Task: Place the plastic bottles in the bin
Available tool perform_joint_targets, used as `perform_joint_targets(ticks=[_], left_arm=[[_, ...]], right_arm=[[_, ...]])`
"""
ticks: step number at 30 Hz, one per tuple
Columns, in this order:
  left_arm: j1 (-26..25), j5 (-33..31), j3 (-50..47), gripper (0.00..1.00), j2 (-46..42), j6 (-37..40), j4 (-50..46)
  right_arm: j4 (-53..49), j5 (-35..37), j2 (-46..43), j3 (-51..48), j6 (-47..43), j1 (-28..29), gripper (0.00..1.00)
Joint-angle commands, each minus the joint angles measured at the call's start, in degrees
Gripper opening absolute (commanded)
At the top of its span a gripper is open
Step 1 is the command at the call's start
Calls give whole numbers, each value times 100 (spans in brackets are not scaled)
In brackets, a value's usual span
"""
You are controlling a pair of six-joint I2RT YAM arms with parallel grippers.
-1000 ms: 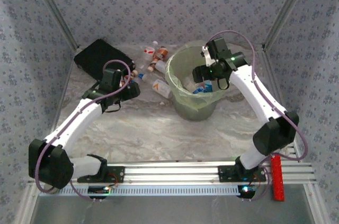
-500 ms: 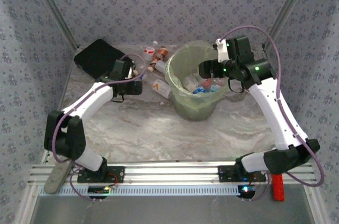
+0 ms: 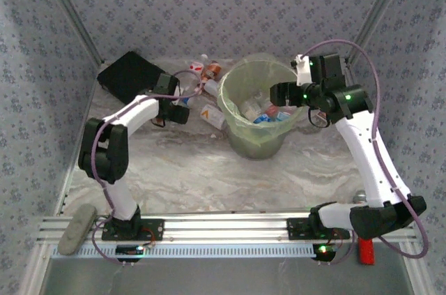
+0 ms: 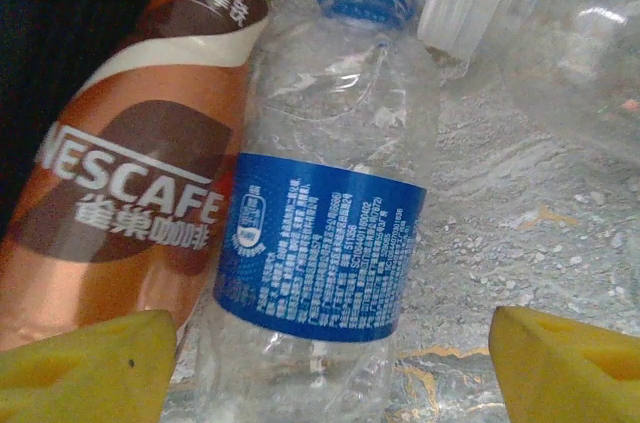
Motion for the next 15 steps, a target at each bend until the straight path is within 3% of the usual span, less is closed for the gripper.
perform_joint_targets(ticks=[1,12,15], left_arm=[[0,-44,203,78,236,164,-186],[-112,-400,-43,54,415,-20,-51],[-137,-394,-184,51,218,-115,33]], right_arm=[[74,-133,-162,-83,26,-57,85],[170,-221,-221,-145,45,-83,85],[171,-219,-263,-131,34,-83,85]])
